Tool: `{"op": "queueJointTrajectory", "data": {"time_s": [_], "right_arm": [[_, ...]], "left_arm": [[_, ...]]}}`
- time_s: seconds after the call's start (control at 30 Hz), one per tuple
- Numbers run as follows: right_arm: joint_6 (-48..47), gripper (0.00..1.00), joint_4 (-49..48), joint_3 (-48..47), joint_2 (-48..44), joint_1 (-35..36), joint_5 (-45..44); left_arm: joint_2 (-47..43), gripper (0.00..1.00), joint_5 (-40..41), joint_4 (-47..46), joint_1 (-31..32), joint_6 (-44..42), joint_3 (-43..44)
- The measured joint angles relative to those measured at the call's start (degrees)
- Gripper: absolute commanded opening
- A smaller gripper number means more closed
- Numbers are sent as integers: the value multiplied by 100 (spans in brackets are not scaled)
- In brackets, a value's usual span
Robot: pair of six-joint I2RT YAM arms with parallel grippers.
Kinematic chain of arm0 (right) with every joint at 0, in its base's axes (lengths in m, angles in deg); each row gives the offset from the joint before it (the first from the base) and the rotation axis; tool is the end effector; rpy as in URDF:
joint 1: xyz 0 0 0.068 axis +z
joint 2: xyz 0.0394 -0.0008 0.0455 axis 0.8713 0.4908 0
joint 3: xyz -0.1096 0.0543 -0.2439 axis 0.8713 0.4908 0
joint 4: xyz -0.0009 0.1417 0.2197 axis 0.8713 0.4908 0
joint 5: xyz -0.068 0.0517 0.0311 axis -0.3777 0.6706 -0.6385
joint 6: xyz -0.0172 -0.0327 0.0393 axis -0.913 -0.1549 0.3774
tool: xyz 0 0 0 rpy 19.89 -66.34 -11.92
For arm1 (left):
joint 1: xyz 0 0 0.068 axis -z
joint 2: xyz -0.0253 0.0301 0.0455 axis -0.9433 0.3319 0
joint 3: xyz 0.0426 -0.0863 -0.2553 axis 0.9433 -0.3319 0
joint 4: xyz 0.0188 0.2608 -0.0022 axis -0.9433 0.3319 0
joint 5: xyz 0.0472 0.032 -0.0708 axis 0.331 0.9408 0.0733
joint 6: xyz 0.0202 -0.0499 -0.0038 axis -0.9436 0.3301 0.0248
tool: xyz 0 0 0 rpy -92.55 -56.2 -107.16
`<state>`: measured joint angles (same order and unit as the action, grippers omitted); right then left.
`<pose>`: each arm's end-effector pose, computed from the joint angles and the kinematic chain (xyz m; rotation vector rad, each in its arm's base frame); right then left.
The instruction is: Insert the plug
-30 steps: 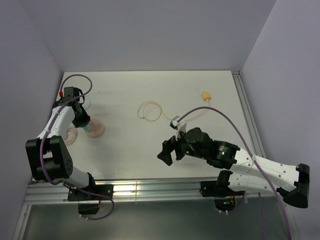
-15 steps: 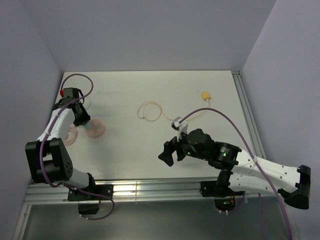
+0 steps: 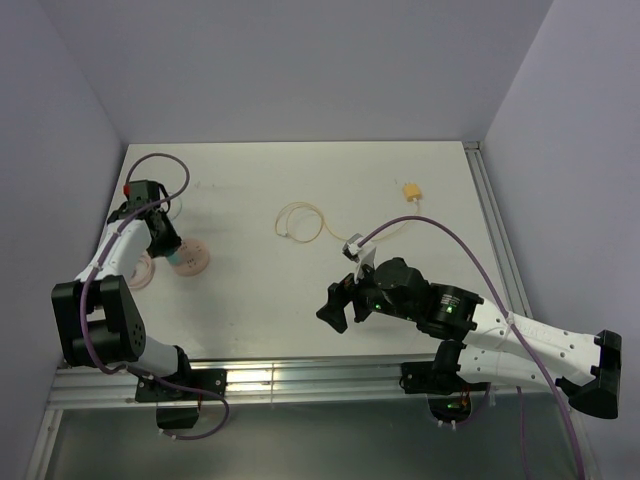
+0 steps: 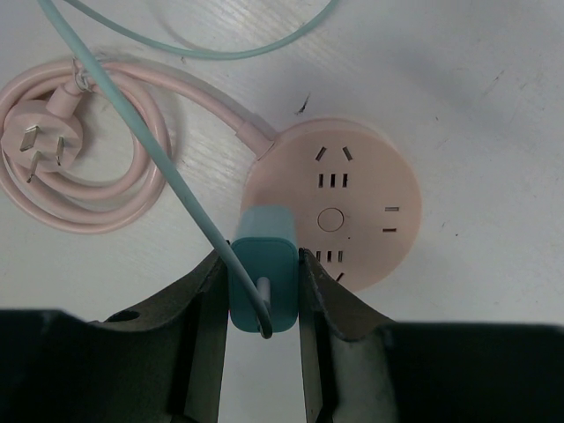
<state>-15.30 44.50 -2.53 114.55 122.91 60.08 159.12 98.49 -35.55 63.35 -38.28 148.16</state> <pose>0.0878 0.1664 0.2898 -0.7289 2.0398 0.8912 0.2885 0.0429 0.2303 -0.7213 2.5180 0.1381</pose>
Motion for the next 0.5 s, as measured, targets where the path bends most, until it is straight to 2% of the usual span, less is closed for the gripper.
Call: {"op": "queueJointTrajectory", "data": {"time_s": [0.5], "right_arm": [[-20,99,-37,35,-22,0,0]], "left_arm": [[48,0,-17,-367,2,-256,-184]]}}
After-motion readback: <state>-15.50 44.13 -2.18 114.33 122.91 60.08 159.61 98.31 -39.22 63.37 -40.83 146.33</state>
